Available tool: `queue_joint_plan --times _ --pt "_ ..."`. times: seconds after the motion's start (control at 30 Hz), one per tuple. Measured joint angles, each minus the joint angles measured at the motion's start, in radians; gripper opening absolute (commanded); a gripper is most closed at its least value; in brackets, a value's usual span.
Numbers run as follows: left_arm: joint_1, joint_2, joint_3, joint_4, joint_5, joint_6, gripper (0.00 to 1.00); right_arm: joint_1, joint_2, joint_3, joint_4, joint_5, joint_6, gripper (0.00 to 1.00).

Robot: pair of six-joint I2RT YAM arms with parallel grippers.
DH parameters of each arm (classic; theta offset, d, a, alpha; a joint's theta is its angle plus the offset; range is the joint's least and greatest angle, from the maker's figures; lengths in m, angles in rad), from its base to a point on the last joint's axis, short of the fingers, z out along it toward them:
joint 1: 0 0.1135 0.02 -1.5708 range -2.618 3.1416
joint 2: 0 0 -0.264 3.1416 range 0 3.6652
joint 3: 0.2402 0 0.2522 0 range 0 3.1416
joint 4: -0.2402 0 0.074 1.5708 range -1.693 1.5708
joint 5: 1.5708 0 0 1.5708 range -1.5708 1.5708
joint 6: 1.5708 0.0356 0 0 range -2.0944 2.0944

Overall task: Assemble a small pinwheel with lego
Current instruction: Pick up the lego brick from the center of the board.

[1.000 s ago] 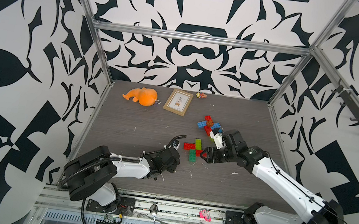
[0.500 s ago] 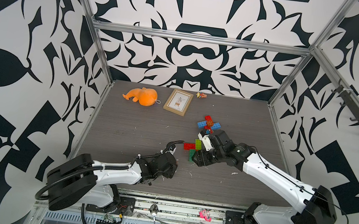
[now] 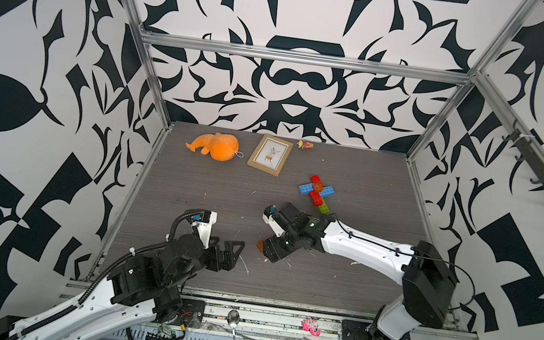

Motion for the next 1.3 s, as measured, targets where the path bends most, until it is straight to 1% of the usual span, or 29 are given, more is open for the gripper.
queue_joint_plan --times 0.13,0.23,0.4,0.53,0.63,0.83,1.17,1.3 --pt "0.001 -0.002 0.009 -0.053 0.026 -0.021 1.0 0.006 0.121 0.083 0.002 -0.006 -0.013 0.75" --pt "0.006 0.012 0.011 -0.064 0.048 -0.023 1.0 0.006 0.185 0.129 -0.001 -0.005 -0.024 0.71" --pt "0.029 0.027 0.013 -0.069 0.075 -0.019 1.0 0.006 0.249 0.178 -0.014 0.011 -0.03 0.64" --pt "0.049 0.037 0.027 -0.071 0.09 -0.011 1.0 0.007 0.264 0.185 -0.023 0.028 -0.032 0.58" --pt "0.058 0.04 0.03 -0.071 0.095 -0.005 1.0 0.011 0.27 0.191 -0.034 0.041 -0.033 0.51" --pt "0.06 0.042 0.03 -0.072 0.101 0.002 1.0 0.016 0.279 0.224 -0.04 0.055 -0.032 0.44" --pt "0.061 0.021 0.034 -0.085 0.1 0.003 1.0 0.019 0.296 0.243 -0.06 0.069 -0.031 0.4" --pt "0.063 0.021 0.034 -0.088 0.1 0.003 1.0 0.024 0.296 0.245 -0.068 0.076 -0.032 0.34"
